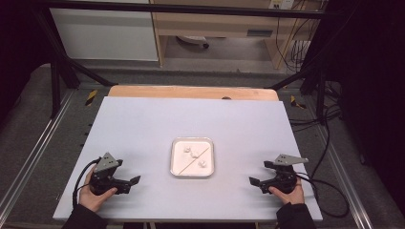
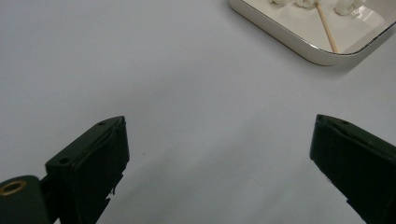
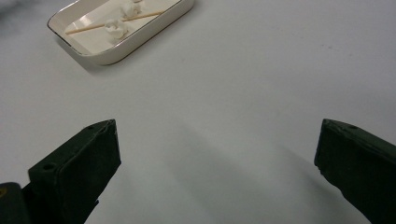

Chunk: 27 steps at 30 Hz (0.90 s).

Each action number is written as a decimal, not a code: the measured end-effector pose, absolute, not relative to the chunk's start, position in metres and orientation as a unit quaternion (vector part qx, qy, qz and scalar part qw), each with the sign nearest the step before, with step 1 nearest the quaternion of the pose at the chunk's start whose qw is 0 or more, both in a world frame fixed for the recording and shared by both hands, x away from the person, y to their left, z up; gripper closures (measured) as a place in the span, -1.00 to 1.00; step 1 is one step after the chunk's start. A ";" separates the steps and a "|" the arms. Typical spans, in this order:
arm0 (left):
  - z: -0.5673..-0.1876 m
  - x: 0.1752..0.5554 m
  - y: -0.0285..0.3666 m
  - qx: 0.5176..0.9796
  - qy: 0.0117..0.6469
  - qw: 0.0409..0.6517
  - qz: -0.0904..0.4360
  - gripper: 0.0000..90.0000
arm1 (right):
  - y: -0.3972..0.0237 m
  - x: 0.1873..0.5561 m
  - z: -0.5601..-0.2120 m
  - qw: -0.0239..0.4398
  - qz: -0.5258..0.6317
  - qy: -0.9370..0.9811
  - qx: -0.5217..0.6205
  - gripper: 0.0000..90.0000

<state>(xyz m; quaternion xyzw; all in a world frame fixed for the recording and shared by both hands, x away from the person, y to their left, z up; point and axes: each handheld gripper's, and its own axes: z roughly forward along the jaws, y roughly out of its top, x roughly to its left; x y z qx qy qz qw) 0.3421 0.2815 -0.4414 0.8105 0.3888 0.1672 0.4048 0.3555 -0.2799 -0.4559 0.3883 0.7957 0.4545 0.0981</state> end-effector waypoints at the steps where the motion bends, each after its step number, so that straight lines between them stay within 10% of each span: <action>1: -0.441 0.342 0.282 0.811 0.389 0.405 0.167 -0.90 | -0.280 0.356 -0.456 0.100 0.453 0.797 0.387 -0.98; 27: -0.432 0.341 0.268 0.812 0.386 0.402 0.174 -0.90 | -0.280 0.356 -0.457 0.100 0.443 0.802 0.387 -0.99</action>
